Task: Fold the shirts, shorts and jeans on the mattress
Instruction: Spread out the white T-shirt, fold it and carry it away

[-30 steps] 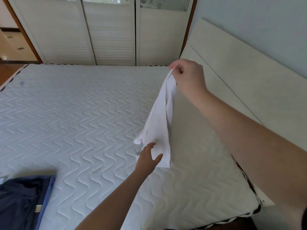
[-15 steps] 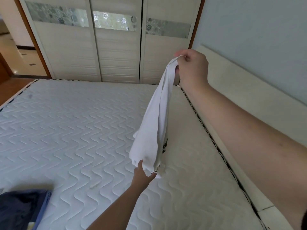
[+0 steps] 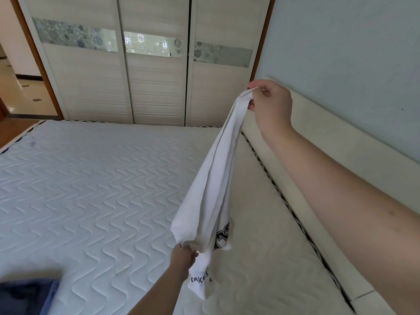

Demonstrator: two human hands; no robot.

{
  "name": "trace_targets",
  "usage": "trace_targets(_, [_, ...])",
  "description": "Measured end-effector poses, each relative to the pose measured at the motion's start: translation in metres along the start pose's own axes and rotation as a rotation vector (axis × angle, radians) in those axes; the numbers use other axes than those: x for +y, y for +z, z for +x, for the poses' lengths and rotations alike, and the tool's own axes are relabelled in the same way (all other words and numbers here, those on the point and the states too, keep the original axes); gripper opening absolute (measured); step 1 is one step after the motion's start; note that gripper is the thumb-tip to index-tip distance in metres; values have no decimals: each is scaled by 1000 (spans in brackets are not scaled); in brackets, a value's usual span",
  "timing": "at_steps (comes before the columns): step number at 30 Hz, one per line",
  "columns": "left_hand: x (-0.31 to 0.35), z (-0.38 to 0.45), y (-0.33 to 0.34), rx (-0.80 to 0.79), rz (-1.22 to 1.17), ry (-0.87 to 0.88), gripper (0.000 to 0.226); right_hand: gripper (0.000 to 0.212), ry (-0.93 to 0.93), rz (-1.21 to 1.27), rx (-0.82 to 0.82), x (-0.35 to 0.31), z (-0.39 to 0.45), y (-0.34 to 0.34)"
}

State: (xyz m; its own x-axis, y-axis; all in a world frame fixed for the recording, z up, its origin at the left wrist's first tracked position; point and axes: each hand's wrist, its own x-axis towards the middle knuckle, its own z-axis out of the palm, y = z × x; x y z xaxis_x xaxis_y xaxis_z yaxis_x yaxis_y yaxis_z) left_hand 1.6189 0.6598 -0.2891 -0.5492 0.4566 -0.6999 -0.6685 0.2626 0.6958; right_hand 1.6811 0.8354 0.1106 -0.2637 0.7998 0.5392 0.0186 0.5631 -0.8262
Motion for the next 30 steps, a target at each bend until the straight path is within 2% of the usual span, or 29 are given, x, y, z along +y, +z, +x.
trace_targets(3, [23, 4, -18, 105, 112, 152, 36, 33, 35, -44, 21, 19, 1, -11])
trace_targets(6, [68, 5, -35, 197, 85, 275, 41, 36, 82, -52, 53, 40, 2, -25])
trace_targets(10, [142, -2, -45, 173, 218, 478, 21, 38, 190, -7, 126, 68, 9, -43])
trace_targets(12, [180, -8, -45, 153, 272, 556, 22, 38, 236, 1, 164, 82, 17, -53])
trace_targets(16, [262, -27, -42, 136, 200, 649, 23, 34, 264, -43, 198, 104, 40, -78])
trace_targets(19, [319, -45, -38, 144, 196, 721, 24, 37, 288, -153, 227, 119, 73, -116])
trace_targets(22, [364, -67, -30, 168, 206, 796, 25, 37, 349, -116, 245, 131, 96, -152])
trace_targets(27, [388, -105, -15, 207, 173, 845, 10, 34, 357, 64, 226, 152, 99, -174])
trace_targets(30, [365, -104, -15, 211, 181, 787, 5, 17, 418, 134, 182, 184, 85, -180])
